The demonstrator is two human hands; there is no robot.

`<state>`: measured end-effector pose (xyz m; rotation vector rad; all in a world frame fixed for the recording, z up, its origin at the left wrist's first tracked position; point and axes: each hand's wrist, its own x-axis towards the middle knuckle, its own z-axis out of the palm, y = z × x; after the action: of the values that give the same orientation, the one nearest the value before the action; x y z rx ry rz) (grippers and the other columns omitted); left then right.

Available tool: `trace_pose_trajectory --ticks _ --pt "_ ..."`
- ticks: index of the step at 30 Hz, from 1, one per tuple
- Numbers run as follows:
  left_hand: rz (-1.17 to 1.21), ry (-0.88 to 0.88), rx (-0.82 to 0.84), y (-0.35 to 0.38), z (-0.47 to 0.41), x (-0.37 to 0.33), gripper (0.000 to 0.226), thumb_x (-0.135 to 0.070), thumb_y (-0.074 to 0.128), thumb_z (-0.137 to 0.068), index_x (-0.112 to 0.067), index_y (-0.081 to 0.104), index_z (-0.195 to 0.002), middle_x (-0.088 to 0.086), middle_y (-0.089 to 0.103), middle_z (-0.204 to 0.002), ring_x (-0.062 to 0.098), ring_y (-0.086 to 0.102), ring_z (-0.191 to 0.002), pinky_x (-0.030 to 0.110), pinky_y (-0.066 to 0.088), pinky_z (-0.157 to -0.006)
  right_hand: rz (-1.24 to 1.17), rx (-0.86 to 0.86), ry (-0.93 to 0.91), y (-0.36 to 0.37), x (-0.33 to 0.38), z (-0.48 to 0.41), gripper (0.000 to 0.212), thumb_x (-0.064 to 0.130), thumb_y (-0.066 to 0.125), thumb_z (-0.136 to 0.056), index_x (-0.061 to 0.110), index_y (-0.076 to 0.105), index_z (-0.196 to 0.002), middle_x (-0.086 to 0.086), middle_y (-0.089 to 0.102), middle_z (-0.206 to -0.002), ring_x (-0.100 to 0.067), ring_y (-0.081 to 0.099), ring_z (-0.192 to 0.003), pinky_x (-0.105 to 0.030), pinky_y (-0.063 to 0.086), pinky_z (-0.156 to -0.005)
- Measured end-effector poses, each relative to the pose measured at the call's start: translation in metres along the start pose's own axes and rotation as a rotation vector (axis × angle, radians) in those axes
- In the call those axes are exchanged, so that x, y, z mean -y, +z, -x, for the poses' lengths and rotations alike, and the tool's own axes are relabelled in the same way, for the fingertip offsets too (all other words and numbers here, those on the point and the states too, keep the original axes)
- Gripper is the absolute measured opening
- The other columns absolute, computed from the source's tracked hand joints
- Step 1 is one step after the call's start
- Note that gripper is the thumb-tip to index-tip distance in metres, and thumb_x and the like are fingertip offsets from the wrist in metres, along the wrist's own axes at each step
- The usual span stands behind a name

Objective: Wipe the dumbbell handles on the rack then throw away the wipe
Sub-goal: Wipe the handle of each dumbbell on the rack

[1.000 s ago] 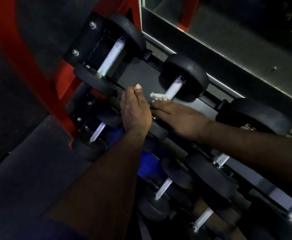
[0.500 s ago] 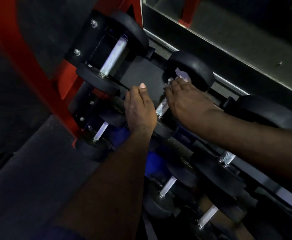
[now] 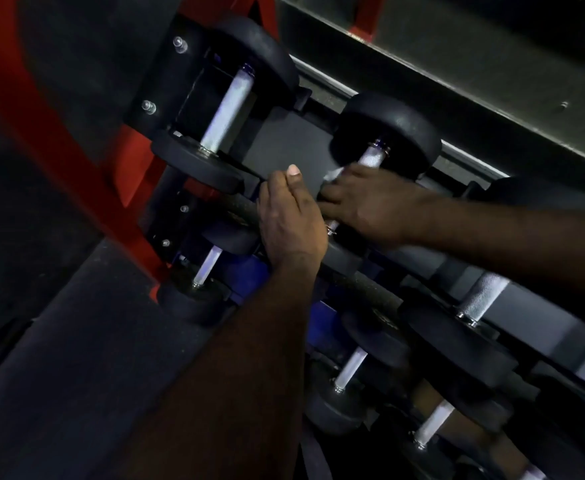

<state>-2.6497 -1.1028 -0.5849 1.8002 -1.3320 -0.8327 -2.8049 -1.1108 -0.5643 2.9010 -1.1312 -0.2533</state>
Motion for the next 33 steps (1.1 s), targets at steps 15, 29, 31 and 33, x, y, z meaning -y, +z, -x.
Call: trace_pose_trajectory --ticks 15,29,31,33 --pt "-0.064 0.058 0.072 -0.001 -0.001 -0.001 0.055 -0.05 0.029 -0.106 -0.011 0.068 -0.107 0.007 0.071 -0.113 0.028 0.061 -0.107 0.034 0.04 -0.093 -0.592 -0.399 0.429 0.007 0.038 0.028 0.054 -0.015 0.065 -0.076 0.01 0.073 -0.123 -0.009 0.07 -0.128 -0.025 0.062 -0.123 -0.035 0.048 -0.108" --pt "-0.109 0.072 0.153 -0.001 -0.006 0.002 0.071 -0.067 0.017 -0.096 -0.021 0.07 -0.104 -0.001 0.075 -0.106 0.027 0.066 -0.103 0.044 0.051 -0.091 -2.047 -1.584 1.787 0.001 0.047 -0.014 0.011 -0.004 0.061 -0.095 0.006 0.064 -0.092 -0.006 0.067 -0.078 -0.012 0.06 -0.059 -0.024 0.052 -0.057" --pt "-0.117 0.061 0.167 -0.003 -0.007 0.001 0.068 -0.066 0.019 -0.098 -0.02 0.069 -0.103 0.0 0.074 -0.106 0.028 0.065 -0.104 0.045 0.051 -0.092 -1.893 -1.427 1.769 0.006 0.033 -0.016 0.013 0.004 0.066 -0.09 0.013 0.063 -0.081 -0.003 0.063 -0.068 -0.013 0.054 -0.055 -0.029 0.047 -0.054" --pt "-0.122 0.062 0.187 -0.003 -0.007 0.001 0.068 -0.067 0.018 -0.097 -0.02 0.067 -0.103 0.002 0.073 -0.105 0.029 0.064 -0.104 0.046 0.05 -0.092 -1.735 -1.117 1.786 0.013 0.041 -0.018 0.009 0.022 0.072 -0.077 0.019 0.064 -0.073 -0.005 0.067 -0.069 -0.017 0.057 -0.061 -0.036 0.051 -0.059"
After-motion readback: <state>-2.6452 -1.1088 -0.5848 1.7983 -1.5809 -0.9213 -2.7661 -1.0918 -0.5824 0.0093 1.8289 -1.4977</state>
